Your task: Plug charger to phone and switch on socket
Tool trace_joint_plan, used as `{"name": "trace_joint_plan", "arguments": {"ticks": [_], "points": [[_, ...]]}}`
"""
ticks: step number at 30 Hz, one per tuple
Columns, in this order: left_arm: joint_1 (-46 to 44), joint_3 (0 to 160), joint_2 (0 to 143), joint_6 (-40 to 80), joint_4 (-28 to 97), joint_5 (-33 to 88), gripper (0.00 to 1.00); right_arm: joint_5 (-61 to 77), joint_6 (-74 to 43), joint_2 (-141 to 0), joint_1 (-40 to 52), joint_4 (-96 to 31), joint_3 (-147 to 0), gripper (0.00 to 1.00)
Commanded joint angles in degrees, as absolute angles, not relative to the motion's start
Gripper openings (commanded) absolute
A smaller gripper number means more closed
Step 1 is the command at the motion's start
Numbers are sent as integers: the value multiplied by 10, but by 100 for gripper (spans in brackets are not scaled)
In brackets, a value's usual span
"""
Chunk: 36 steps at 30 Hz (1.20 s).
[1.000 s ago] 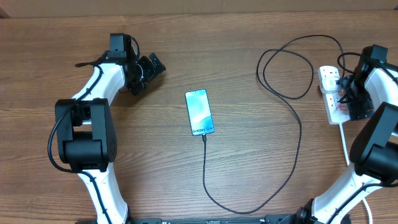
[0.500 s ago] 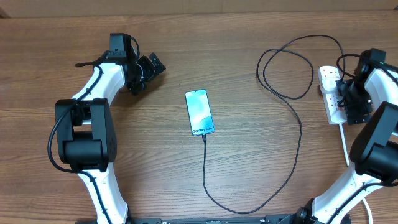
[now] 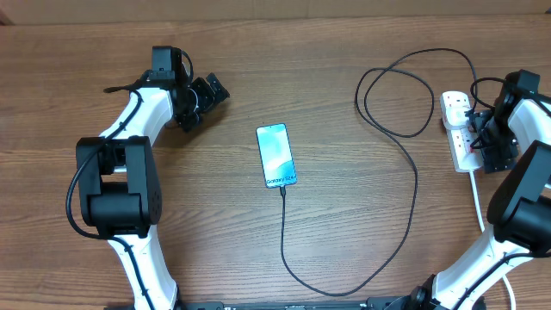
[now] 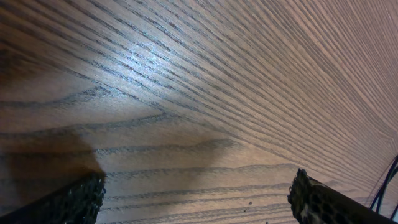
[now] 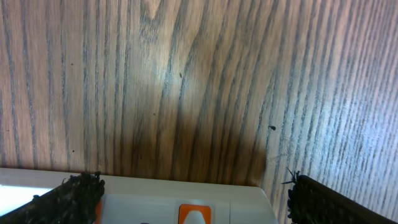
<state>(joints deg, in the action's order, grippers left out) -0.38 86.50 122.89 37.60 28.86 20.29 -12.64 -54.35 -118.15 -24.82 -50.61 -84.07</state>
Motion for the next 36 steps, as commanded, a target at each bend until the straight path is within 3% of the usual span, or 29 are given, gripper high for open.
{"name": "trace_joint_plan", "arguments": {"ticks": [1, 6, 36], "points": [[0, 850, 1248, 379, 297, 159, 100, -50, -515, -1198, -234, -506, -828, 100], [0, 850, 1248, 379, 297, 159, 100, 0, -448, -1198, -234, -493, -828, 100], [0, 850, 1248, 379, 297, 159, 100, -24, -444, -1198, -214, -470, -817, 100]]}}
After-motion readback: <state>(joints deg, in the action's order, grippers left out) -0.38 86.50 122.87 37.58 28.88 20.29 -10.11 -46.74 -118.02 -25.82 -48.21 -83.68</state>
